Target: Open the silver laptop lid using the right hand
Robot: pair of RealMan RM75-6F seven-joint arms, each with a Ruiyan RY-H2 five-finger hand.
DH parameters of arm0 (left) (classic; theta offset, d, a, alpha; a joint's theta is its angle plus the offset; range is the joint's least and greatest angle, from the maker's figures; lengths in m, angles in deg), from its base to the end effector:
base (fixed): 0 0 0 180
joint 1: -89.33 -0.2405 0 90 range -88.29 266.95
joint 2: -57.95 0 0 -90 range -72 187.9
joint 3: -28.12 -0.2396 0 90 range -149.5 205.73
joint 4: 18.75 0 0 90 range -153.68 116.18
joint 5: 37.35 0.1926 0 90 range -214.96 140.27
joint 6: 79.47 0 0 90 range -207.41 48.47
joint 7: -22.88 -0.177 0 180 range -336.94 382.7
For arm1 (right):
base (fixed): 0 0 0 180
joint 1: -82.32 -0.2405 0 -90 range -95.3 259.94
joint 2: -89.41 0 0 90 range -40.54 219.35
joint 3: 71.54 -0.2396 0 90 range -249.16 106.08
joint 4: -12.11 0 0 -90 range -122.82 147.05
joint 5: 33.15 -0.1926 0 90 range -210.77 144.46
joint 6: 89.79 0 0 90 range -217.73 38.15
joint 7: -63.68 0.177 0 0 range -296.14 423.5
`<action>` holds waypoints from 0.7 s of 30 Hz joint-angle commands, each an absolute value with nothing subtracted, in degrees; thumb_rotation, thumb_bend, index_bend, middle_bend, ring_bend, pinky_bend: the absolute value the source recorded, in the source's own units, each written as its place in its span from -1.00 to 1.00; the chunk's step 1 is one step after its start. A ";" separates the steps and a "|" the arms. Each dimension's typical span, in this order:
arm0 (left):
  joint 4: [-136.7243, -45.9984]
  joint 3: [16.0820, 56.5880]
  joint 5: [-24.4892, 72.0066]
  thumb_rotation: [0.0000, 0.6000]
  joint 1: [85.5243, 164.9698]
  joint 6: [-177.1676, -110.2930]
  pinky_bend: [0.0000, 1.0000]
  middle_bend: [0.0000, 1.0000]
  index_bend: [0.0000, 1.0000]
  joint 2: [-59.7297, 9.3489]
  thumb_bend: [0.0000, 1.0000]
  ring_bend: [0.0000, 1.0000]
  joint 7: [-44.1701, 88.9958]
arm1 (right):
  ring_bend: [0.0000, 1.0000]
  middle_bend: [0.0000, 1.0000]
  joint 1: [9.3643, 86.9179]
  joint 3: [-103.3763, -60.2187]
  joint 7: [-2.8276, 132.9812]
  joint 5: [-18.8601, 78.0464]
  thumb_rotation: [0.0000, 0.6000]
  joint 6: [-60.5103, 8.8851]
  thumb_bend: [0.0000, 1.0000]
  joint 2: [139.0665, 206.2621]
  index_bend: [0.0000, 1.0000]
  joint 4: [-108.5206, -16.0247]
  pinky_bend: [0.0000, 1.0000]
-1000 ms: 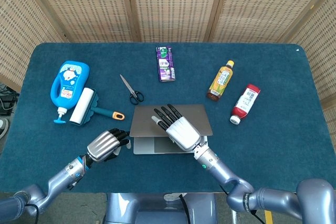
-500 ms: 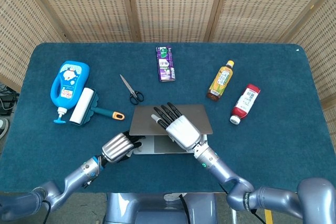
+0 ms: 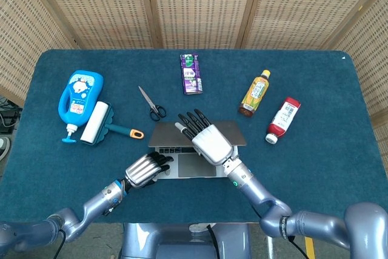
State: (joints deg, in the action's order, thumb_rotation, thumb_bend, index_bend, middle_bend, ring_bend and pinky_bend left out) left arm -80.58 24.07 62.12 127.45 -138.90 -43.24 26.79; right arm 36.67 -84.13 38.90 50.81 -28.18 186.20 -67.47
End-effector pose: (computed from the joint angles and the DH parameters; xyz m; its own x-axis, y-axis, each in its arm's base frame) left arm -0.1483 0.2835 -0.0934 0.5631 0.2742 0.7795 0.6585 -0.7188 -0.2229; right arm -0.0433 -0.3444 -0.0230 0.5057 0.0804 0.8589 -0.6399 -0.6327 0.4360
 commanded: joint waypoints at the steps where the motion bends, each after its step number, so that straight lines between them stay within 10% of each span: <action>1: -80.50 23.98 61.86 1.00 127.56 -138.90 -0.41 -0.54 -0.12 -43.38 0.83 -0.41 26.67 | -1.00 -0.85 35.78 -85.43 38.64 49.18 1.00 -29.25 0.33 186.21 -0.76 -66.28 -1.00; 21: -79.09 22.93 60.89 1.00 127.99 -139.24 -0.41 -0.54 -0.13 -44.13 0.83 -0.41 28.09 | -1.00 -0.85 31.80 -91.47 36.96 38.05 1.00 -33.53 0.35 186.09 -0.75 -58.53 -1.00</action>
